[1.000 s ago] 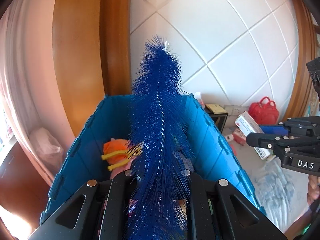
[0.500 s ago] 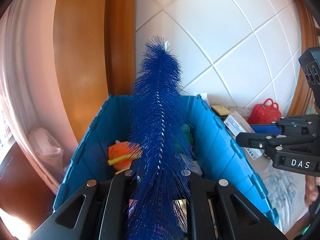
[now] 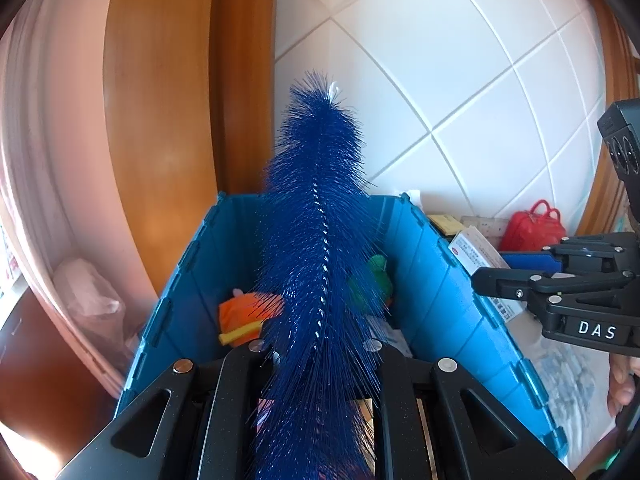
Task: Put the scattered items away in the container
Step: 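Open the left tool over the crate while the right tool releases the medicine box, then move both tools back over the bed toward the green frog plush, then grasp the green frog plush with the left tool, then grasp the black rolled bag with the right tool, then lift the frog plush and black rolled bag and carry both over the crate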
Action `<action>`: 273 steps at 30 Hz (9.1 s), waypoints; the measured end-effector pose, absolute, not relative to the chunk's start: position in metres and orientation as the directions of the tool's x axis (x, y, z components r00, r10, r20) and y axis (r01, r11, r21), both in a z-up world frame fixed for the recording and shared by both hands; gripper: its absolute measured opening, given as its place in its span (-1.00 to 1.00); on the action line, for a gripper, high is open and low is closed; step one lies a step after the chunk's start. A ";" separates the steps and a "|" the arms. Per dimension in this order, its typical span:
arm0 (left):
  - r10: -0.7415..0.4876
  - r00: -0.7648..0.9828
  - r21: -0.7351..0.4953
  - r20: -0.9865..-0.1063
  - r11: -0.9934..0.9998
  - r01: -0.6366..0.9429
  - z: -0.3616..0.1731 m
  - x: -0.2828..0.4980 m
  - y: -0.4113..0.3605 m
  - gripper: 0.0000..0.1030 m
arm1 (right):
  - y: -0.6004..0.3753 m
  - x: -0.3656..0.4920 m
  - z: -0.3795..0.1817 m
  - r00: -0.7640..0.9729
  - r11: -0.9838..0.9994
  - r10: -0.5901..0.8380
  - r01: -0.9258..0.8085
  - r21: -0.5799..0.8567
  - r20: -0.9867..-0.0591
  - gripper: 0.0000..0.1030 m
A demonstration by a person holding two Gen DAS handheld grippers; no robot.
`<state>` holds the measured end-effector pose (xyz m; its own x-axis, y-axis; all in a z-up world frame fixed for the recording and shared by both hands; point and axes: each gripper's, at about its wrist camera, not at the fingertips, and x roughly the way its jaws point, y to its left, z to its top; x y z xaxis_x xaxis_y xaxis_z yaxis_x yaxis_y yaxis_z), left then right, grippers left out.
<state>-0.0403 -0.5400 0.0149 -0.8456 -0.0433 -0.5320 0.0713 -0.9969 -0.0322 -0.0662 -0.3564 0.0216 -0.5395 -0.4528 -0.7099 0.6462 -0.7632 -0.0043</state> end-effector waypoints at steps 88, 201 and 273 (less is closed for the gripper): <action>0.266 -0.663 0.030 -0.700 -0.916 -0.399 -0.079 -0.123 0.119 0.99 | 0.369 -0.065 -0.087 -0.646 -0.989 -0.147 0.103 0.105 -0.749 1.00; 0.110 -0.759 0.020 -0.642 -0.987 -0.160 -0.134 -0.109 0.120 0.12 | 0.407 -0.215 -0.252 -0.354 -0.940 -0.138 0.341 0.009 -0.925 -0.32; 0.232 -0.894 0.051 -0.382 -0.961 -0.271 0.045 0.004 -0.163 0.14 | 0.090 -0.030 -0.009 -0.631 -0.936 -0.298 0.340 0.090 -0.716 -0.32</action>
<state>0.0040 -0.1627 0.0453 -0.8944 0.2323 -0.3823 -0.2714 -0.9611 0.0512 -0.0299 0.0900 -0.0093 -0.6313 -0.2981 -0.7160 0.3397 -0.9362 0.0902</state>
